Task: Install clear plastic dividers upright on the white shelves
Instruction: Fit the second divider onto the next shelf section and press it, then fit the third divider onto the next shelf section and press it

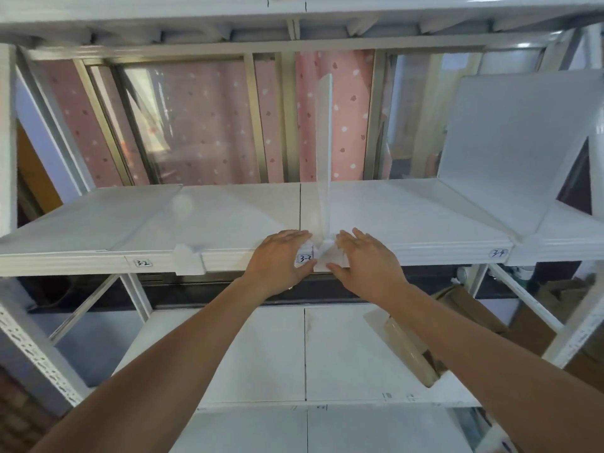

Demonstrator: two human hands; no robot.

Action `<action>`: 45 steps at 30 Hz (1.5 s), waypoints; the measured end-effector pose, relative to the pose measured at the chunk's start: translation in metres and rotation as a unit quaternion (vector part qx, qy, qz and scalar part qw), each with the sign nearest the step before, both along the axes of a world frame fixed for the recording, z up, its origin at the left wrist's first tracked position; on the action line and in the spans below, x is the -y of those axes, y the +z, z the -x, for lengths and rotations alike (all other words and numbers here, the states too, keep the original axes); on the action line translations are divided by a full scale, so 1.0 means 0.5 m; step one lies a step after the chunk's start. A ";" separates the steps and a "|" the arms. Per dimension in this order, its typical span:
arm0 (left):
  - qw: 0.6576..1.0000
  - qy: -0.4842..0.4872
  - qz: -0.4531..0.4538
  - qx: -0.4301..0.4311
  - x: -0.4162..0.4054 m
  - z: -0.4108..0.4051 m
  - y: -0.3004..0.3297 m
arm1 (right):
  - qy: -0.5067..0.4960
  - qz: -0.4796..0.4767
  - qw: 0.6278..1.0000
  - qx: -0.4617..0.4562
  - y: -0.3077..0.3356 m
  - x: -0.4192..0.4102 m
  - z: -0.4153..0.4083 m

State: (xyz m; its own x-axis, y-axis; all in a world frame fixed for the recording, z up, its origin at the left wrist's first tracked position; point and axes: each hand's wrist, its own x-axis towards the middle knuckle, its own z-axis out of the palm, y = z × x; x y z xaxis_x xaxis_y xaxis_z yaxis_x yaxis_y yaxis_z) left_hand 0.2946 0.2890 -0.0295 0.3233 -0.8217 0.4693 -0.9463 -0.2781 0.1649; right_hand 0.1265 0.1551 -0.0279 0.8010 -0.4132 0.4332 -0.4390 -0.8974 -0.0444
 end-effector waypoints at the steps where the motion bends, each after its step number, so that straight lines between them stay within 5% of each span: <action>1: 1.000 0.010 -0.005 0.001 -0.009 0.005 0.005 | -0.009 -0.011 1.000 -0.002 0.001 -0.009 0.007; 8: 0.996 0.088 -0.031 -0.014 -0.126 0.030 0.029 | -0.062 -0.042 0.997 0.003 0.008 -0.108 0.060; 18: 0.980 0.180 -0.079 -0.015 -0.334 -0.006 0.057 | 0.020 -0.036 0.999 -0.023 0.053 -0.245 0.031; 45: 0.948 0.296 -0.097 -0.060 -0.573 -0.619 0.081 | 0.051 -0.073 0.985 -0.149 0.149 -0.402 -0.547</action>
